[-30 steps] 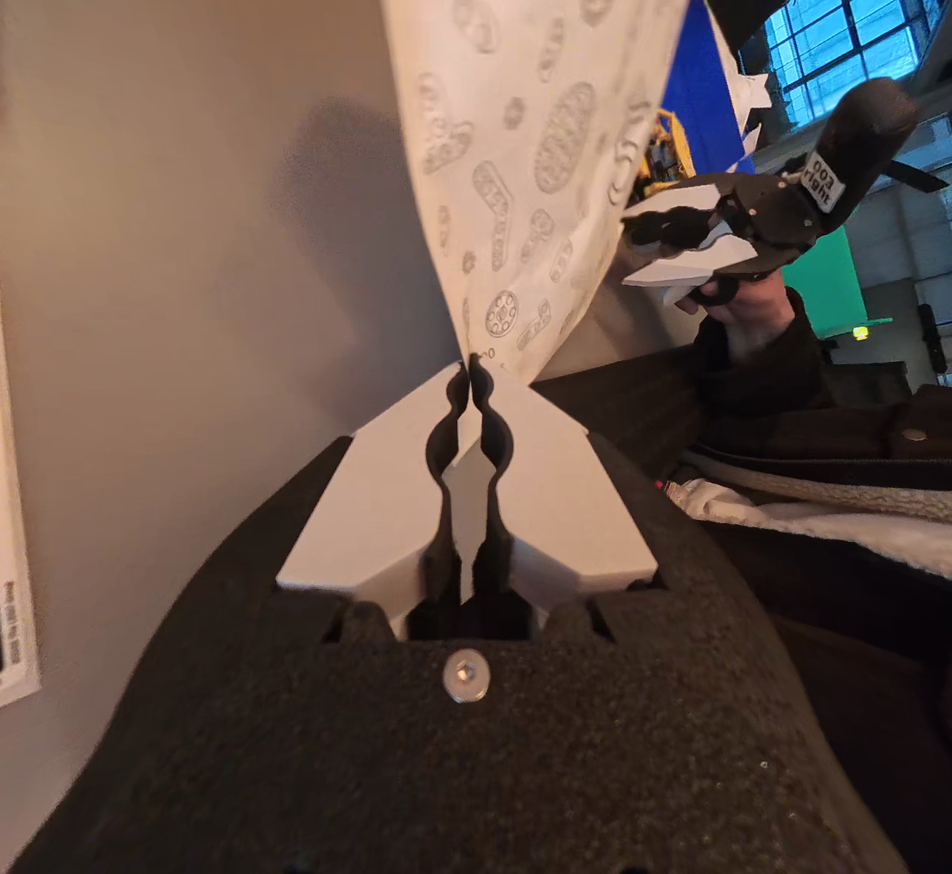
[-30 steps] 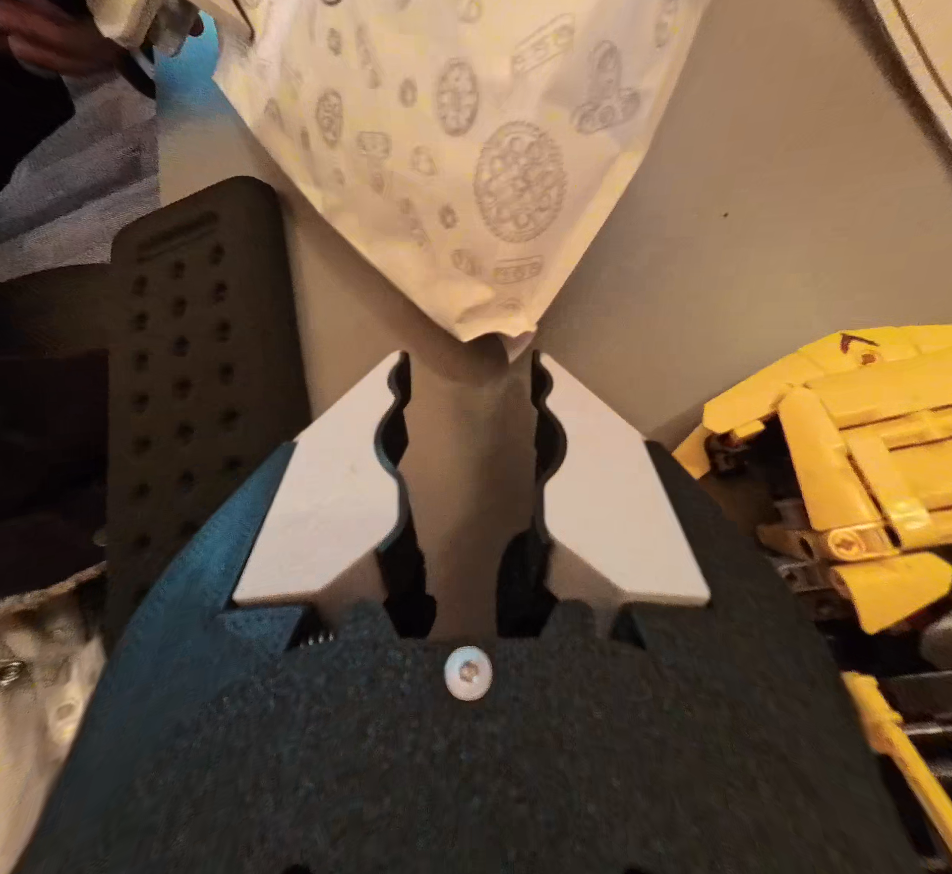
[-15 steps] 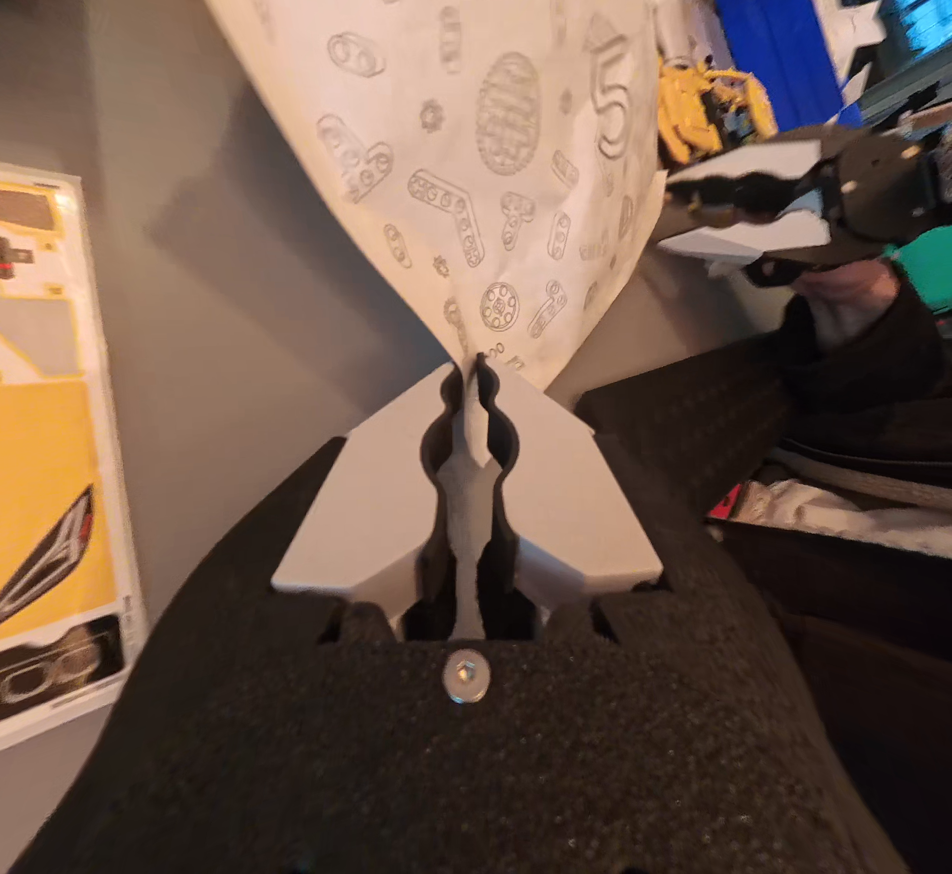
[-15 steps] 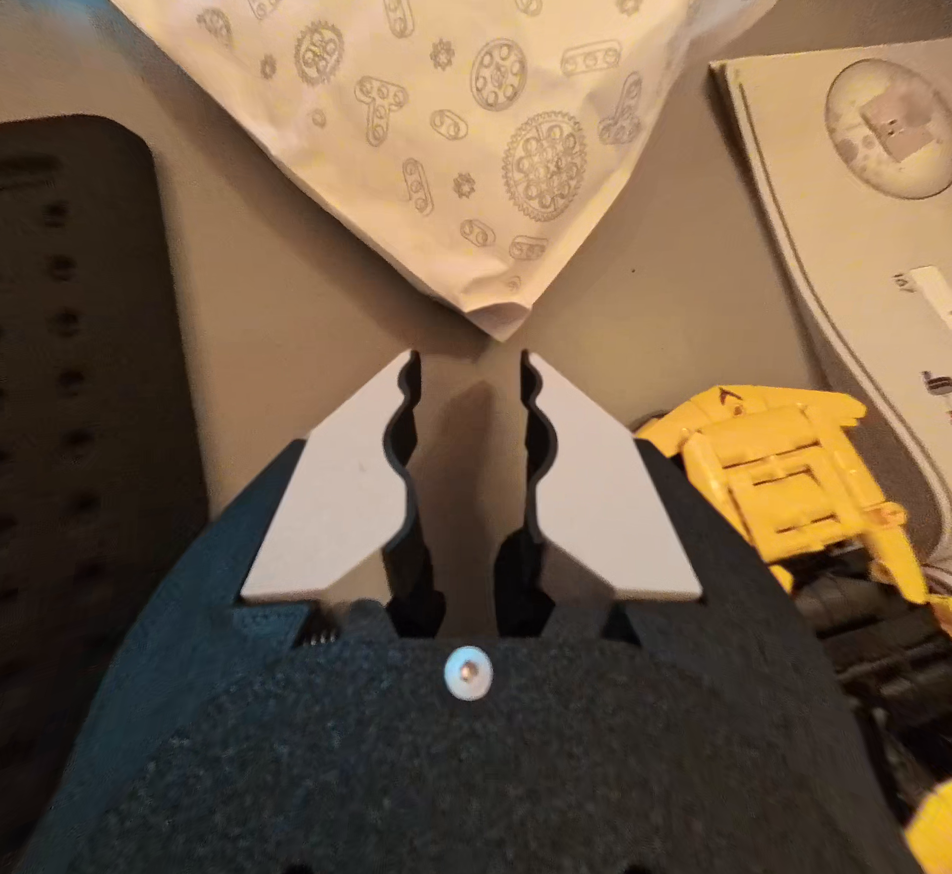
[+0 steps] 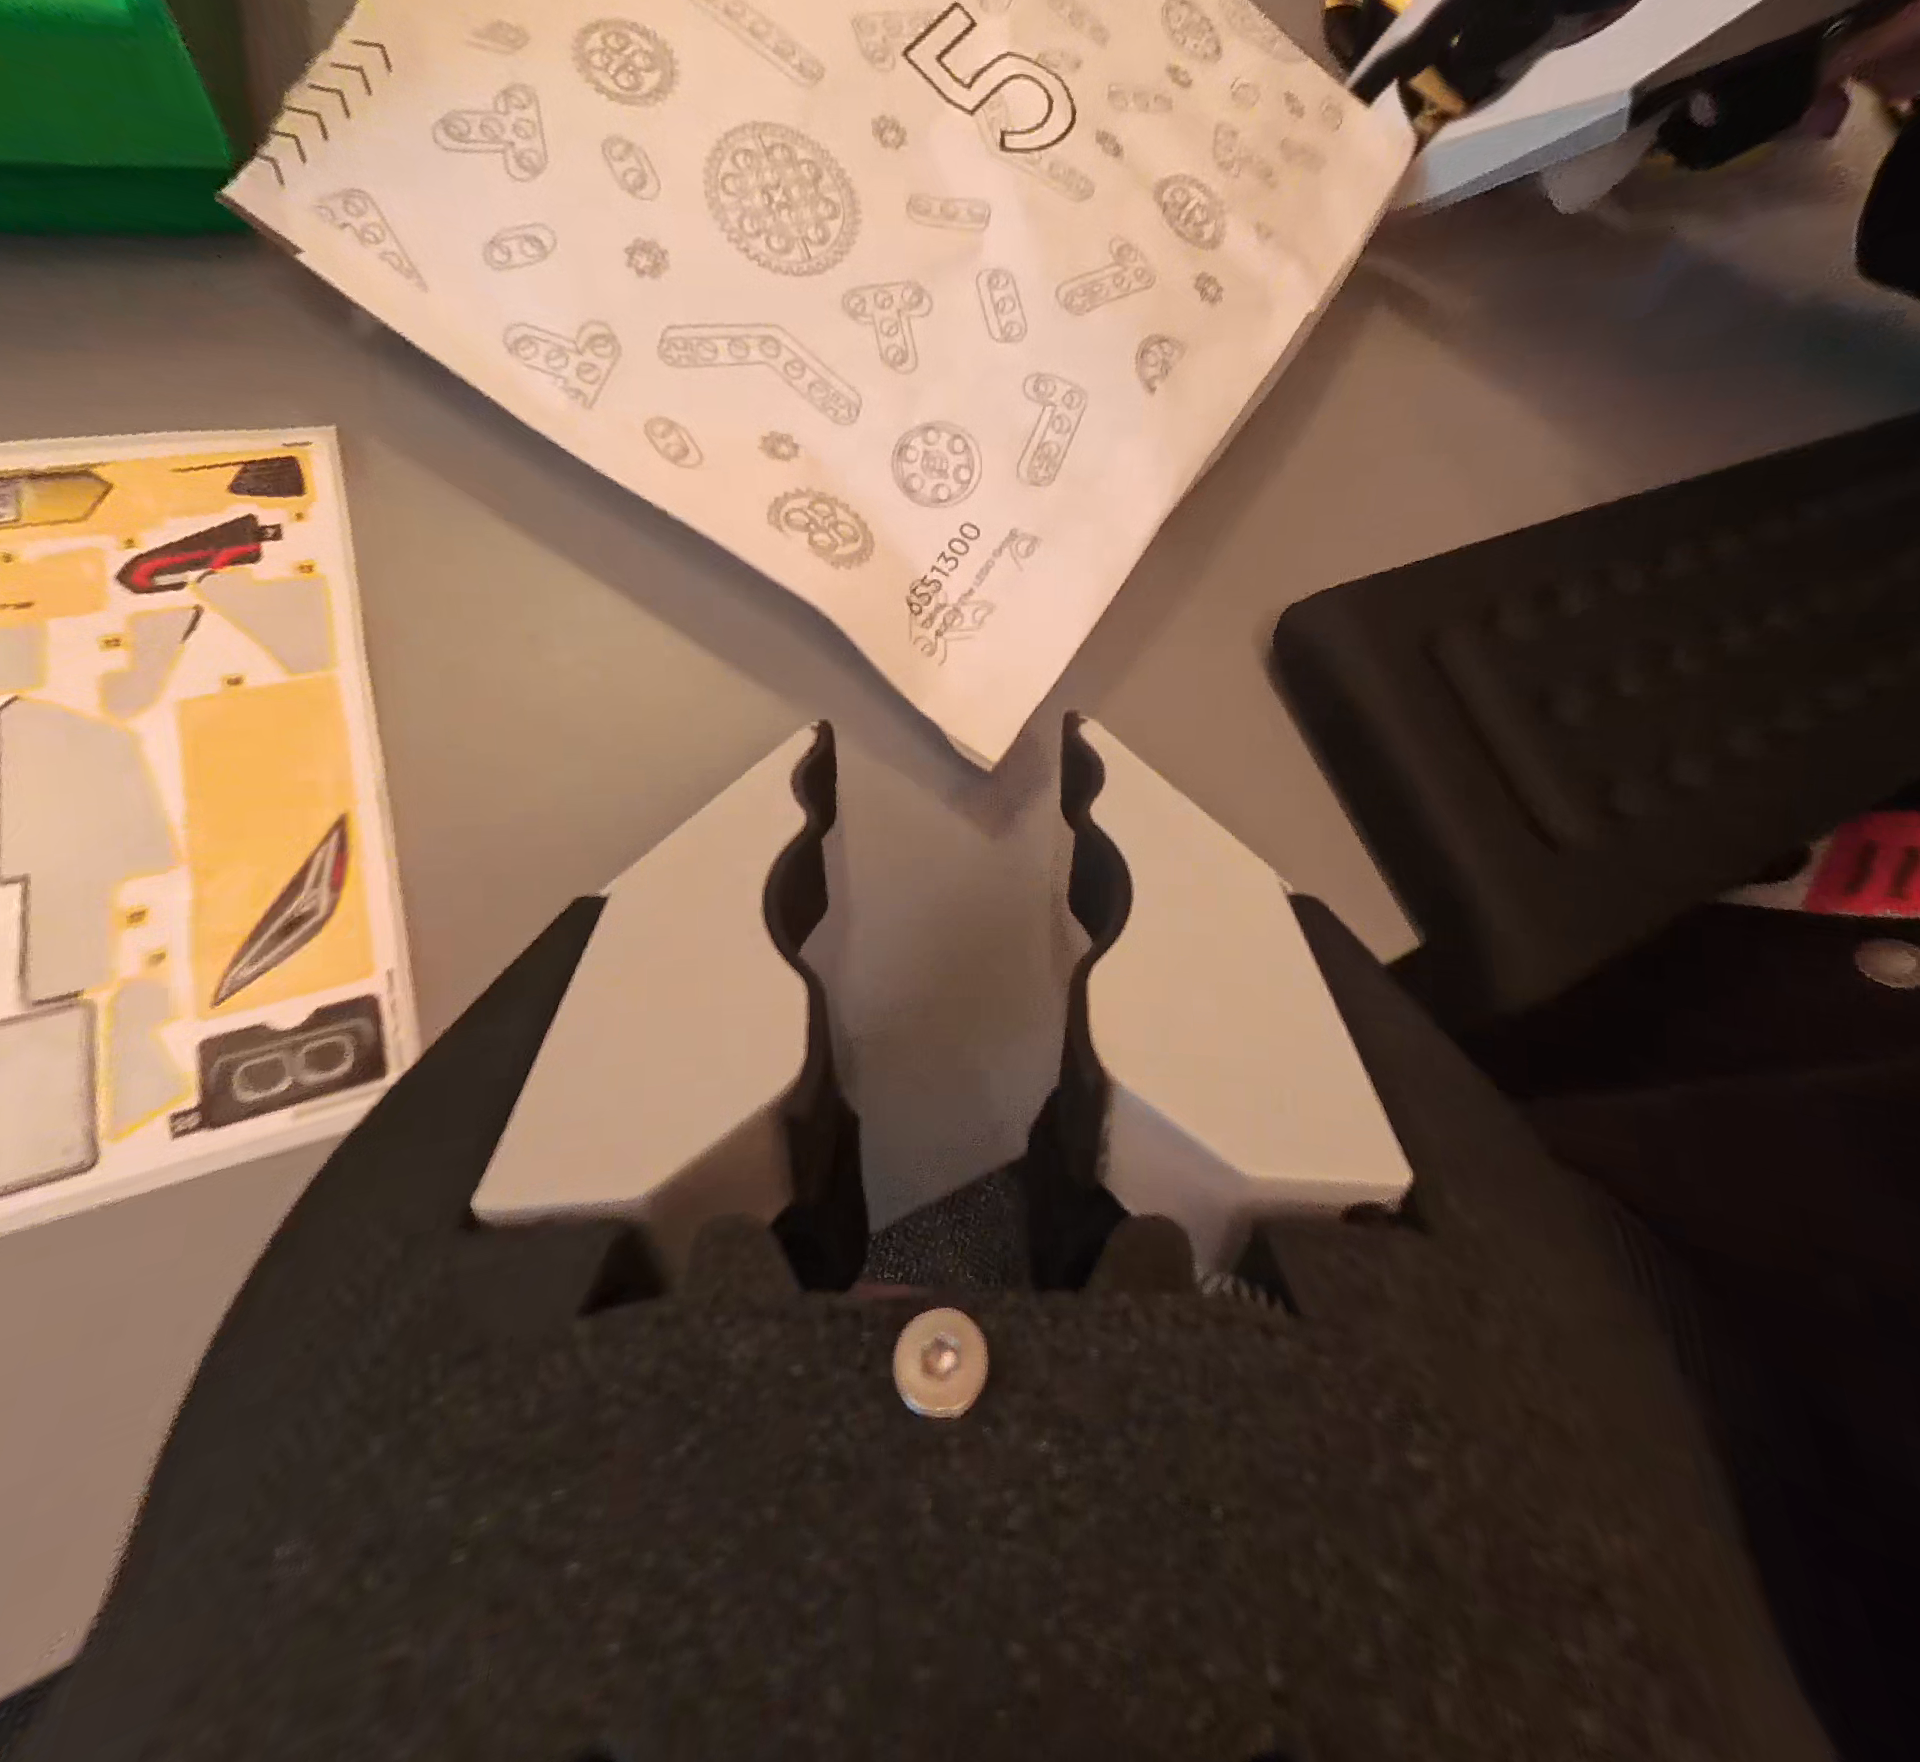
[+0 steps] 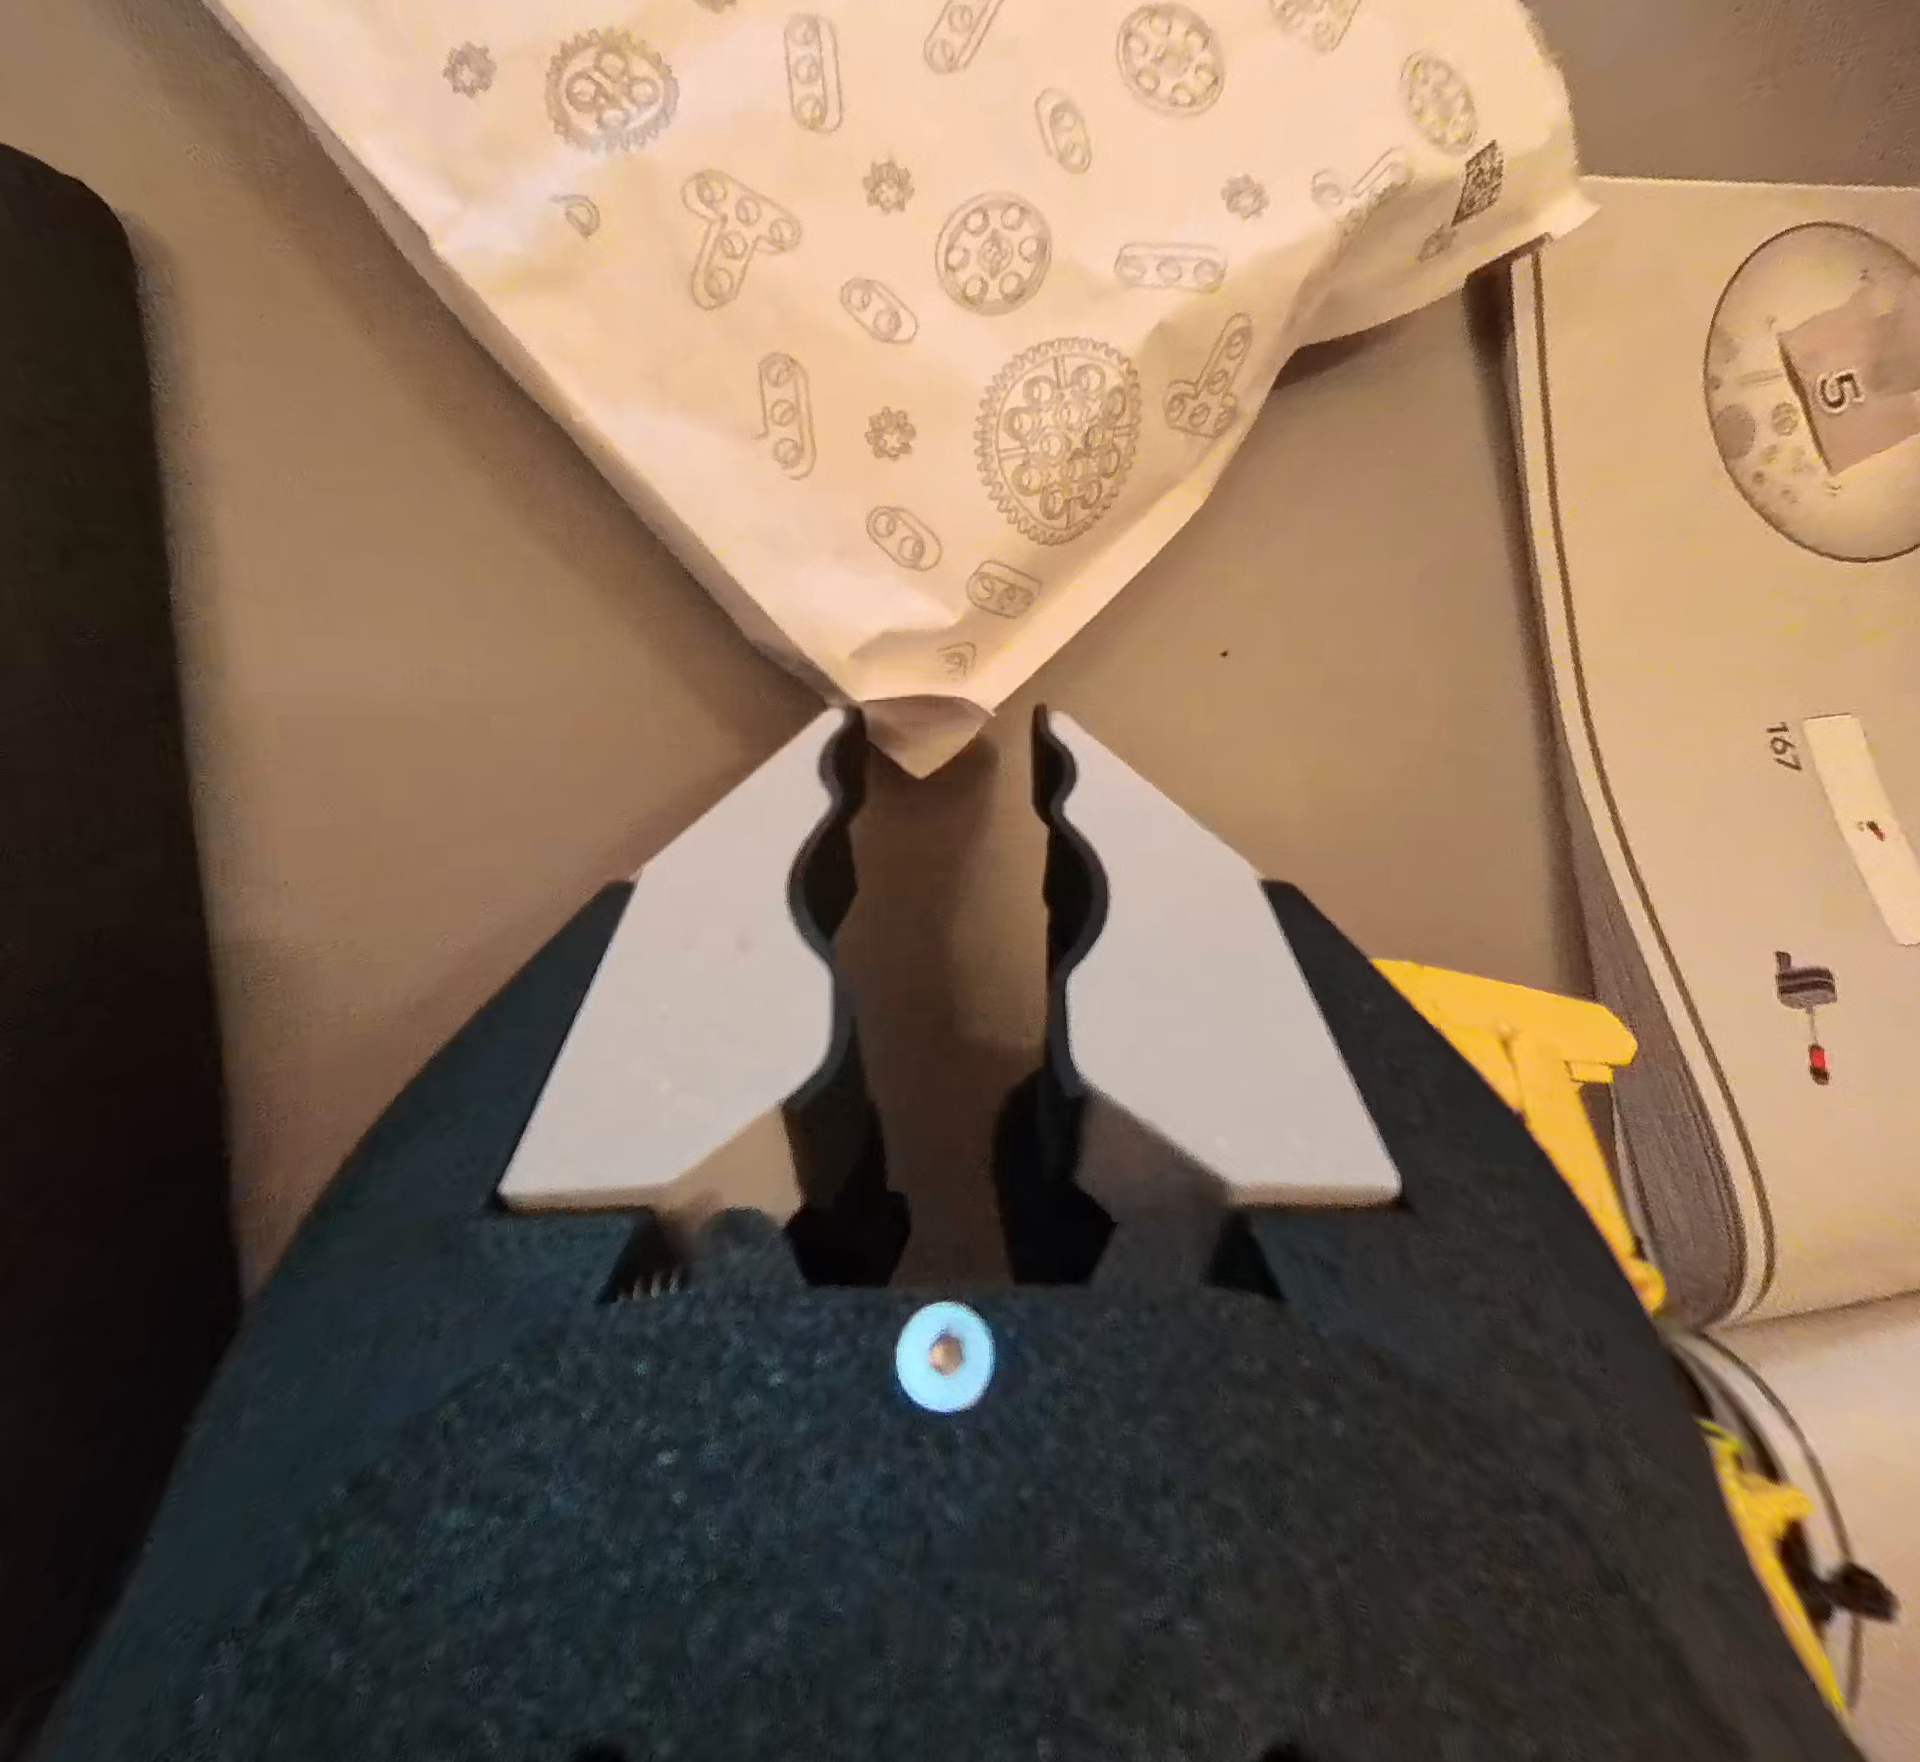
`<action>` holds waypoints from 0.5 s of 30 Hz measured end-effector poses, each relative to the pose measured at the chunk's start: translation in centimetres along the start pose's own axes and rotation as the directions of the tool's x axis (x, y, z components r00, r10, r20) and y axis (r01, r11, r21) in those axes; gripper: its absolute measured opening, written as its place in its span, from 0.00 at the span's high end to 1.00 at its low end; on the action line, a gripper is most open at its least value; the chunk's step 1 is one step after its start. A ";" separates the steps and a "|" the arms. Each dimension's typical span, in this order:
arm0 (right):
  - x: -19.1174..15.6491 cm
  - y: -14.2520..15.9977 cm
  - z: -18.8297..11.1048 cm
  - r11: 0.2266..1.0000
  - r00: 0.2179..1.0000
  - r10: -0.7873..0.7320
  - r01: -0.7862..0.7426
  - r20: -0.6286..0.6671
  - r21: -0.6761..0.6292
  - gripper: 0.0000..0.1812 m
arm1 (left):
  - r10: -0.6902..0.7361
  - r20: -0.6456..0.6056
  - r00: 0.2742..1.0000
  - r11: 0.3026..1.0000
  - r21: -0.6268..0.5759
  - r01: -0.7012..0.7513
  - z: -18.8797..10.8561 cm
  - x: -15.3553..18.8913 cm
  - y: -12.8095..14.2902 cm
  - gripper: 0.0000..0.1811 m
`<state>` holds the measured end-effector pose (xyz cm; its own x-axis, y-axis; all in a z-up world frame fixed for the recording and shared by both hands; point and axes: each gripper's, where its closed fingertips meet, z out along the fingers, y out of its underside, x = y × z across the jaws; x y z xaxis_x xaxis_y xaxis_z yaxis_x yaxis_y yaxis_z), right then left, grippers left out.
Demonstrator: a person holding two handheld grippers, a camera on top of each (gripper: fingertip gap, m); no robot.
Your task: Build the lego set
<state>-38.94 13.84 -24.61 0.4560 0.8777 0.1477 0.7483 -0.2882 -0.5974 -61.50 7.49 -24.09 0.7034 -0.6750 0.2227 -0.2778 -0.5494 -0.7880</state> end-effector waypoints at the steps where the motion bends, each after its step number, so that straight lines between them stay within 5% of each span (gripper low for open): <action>1: 0.1 0.0 0.2 1.000 1.000 0.006 -0.006 -0.017 0.001 0.88 | 0.006 0.004 1.000 1.000 -0.005 -0.006 0.5 0.1 0.0 0.78; 8: 0.5 -0.1 -0.8 0.989 0.989 0.148 -0.148 0.025 0.006 1.00 | 0.080 0.089 0.993 0.997 -0.009 -0.079 1.1 0.0 -1.7 0.97; 12: 0.4 -1.7 -4.0 0.956 0.953 0.273 -0.284 0.128 0.074 1.00 | -0.018 0.033 0.999 0.994 0.109 0.014 -1.0 0.9 -4.9 0.99; 15: 0.0 -1.2 -4.6 0.913 0.894 0.400 -0.407 0.203 -0.005 1.00 | -0.170 -0.074 0.983 0.977 0.116 0.177 -1.2 1.8 -5.9 1.00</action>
<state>-37.62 12.45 -20.26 0.6089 0.7471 -0.2666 0.5001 -0.6225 -0.6021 -59.41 8.93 -18.31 0.6901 -0.6065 0.3949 -0.0710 -0.5997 -0.7970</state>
